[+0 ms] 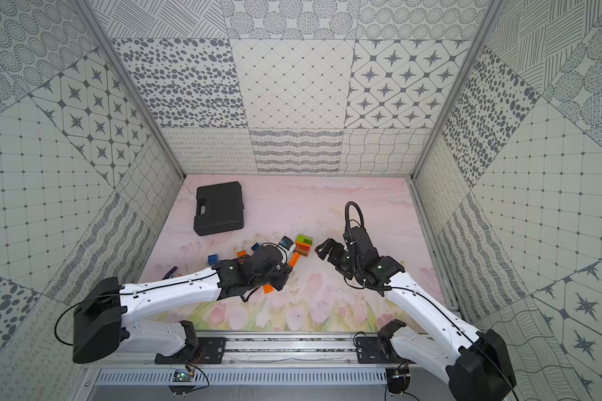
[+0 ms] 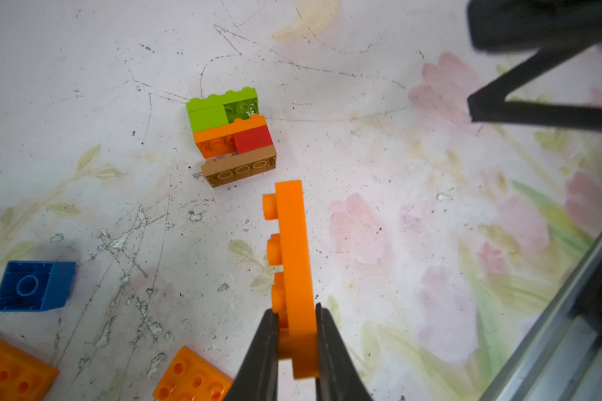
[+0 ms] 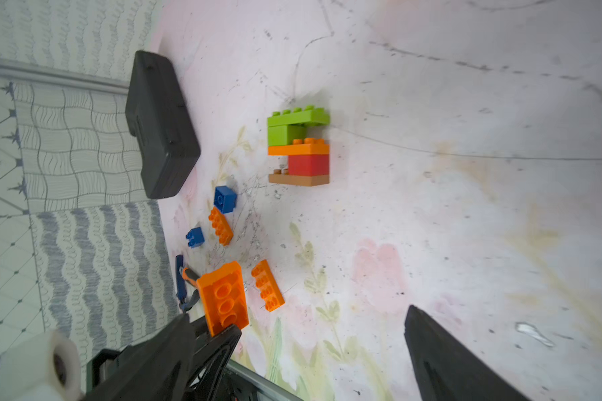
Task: Assemble the number 5 with lego
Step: Pick up the lego brick from the center of the board, then place the lego brick at the center of the board.
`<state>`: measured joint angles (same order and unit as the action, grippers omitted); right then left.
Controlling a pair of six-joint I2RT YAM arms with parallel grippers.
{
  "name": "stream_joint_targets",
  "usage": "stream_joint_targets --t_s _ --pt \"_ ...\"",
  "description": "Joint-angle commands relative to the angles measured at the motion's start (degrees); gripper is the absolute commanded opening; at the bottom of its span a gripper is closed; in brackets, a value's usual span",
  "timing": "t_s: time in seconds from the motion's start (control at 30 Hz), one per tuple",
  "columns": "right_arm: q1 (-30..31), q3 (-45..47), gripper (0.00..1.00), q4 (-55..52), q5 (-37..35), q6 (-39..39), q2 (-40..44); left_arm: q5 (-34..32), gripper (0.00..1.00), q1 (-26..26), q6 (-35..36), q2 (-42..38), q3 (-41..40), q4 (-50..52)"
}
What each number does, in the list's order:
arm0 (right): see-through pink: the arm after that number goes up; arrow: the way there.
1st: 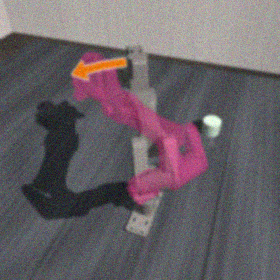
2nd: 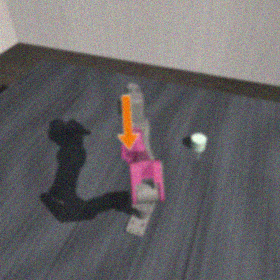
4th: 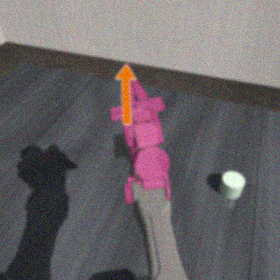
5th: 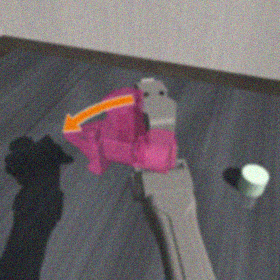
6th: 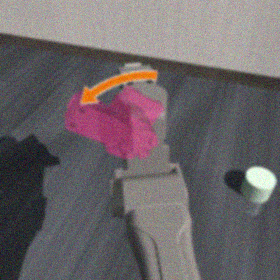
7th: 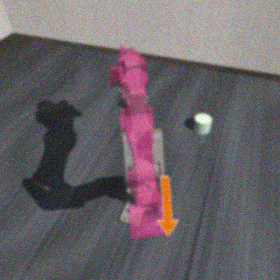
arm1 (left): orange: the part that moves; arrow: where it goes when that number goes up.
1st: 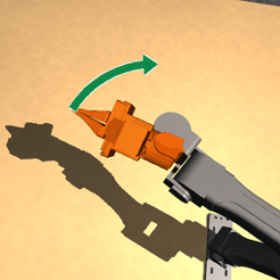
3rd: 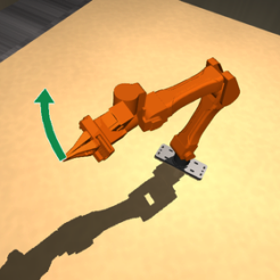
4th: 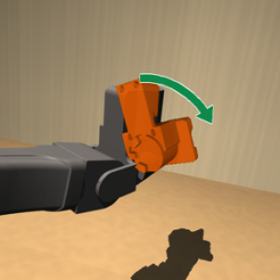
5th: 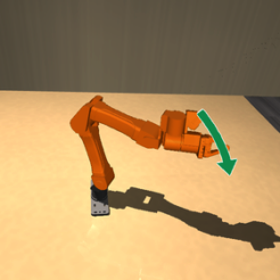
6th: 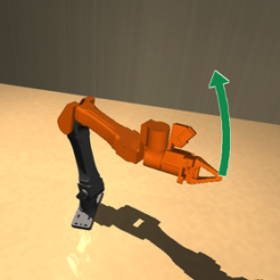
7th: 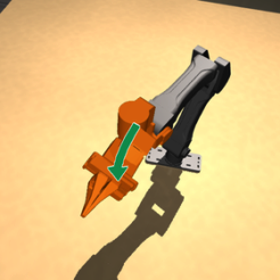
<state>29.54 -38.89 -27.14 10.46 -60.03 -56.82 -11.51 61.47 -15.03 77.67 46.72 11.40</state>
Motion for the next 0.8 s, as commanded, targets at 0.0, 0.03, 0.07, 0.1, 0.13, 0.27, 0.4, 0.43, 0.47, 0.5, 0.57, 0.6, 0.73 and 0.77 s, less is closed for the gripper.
stream_joint_targets --t_s 0.0,0.03,0.07,0.1,0.13,0.27,0.4,0.43,0.47,0.5,0.57,0.6,0.73,0.77 --pt "-4.02 2.75 0.99 -5.56 -1.10 1.65 2.34 -17.72 0.00 7.05 23.28 6.07 -0.08 -1.61" --pt "-5.43 3.46 0.99 -6.01 -0.37 1.92 2.92 -19.56 0.00 8.16 25.74 7.82 -0.05 -2.55" --pt "-6.77 4.07 0.99 -6.49 0.09 1.89 3.52 -20.77 0.00 9.04 27.60 9.21 0.16 -3.14" --pt "-8.16 4.79 0.99 -6.67 0.81 1.98 4.06 -22.00 0.00 9.77 29.38 10.81 0.34 -3.68" --pt "-9.39 5.43 0.99 -6.62 1.76 2.09 4.83 -23.21 0.00 10.47 31.19 12.18 0.40 -4.53" --pt "-11.90 7.59 0.99 -4.93 4.39 1.72 6.70 -24.70 0.00 12.13 38.06 15.20 0.09 -8.50" --pt "-12.18 9.82 0.99 -2.31 6.90 0.33 6.24 -25.70 0.00 13.29 43.60 17.74 0.13 -11.48" --pt "-12.14 10.26 0.99 -1.32 7.84 -0.21 5.85 -25.61 0.00 13.43 44.26 18.47 0.24 -11.86" --pt "-12.14 10.56 0.99 -0.44 8.59 -0.51 5.32 -25.61 0.00 13.46 44.51 19.19 0.45 -11.89" --pt "-12.14 10.81 0.99 0.47 9.36 -0.86 4.75 -25.57 0.00 13.42 44.69 20.09 0.93 -11.59" --pt "-12.14 10.88 0.99 1.12 10.34 -1.05 3.82 -25.77 0.00 13.53 44.37 21.62 1.80 -10.72" --pt "-12.13 10.70 0.99 1.01 10.42 -0.97 3.48 -25.32 0.00 13.55 44.13 22.12 1.98 -10.12" --pt "-12.14 10.79 0.99 1.25 10.72 -0.96 2.90 -24.41 0.01 13.59 43.34 23.27 2.84 -7.90" --pt "-12.14 10.84 0.99 1.34 10.88 -0.97 2.88 -24.35 0.03 13.59 42.97 23.33 2.93 -7.36"
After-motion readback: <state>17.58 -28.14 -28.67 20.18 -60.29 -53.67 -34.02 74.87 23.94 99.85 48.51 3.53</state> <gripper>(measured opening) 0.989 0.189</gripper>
